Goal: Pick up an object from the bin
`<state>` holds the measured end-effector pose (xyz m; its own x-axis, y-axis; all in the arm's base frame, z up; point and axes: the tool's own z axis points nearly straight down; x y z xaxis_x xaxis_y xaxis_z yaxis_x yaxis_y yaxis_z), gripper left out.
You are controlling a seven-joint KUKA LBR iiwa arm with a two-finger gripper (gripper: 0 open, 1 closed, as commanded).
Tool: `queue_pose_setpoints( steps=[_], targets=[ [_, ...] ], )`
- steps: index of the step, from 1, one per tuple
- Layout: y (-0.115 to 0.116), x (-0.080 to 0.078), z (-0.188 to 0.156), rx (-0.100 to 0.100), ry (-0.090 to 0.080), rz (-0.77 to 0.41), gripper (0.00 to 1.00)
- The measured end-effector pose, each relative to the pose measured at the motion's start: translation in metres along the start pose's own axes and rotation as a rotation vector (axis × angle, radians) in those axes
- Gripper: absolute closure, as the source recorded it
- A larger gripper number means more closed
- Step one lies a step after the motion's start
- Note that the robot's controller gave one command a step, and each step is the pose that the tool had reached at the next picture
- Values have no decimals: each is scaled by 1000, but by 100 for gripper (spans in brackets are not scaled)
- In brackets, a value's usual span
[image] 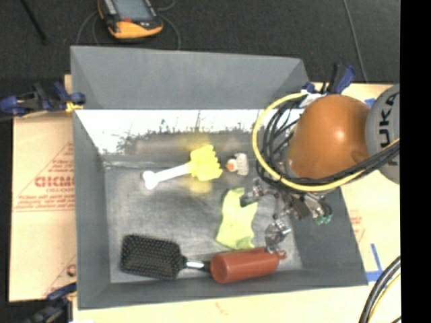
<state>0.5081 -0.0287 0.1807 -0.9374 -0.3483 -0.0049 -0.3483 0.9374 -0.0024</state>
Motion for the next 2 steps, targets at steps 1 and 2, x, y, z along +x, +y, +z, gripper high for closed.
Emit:
queue_pose_setpoints(
  steps=[1,2],
  targets=[
    [-3,-4,-4,-1,2,-34,0],
    [10,-6,21,1,-1,-214,0]
  ],
)
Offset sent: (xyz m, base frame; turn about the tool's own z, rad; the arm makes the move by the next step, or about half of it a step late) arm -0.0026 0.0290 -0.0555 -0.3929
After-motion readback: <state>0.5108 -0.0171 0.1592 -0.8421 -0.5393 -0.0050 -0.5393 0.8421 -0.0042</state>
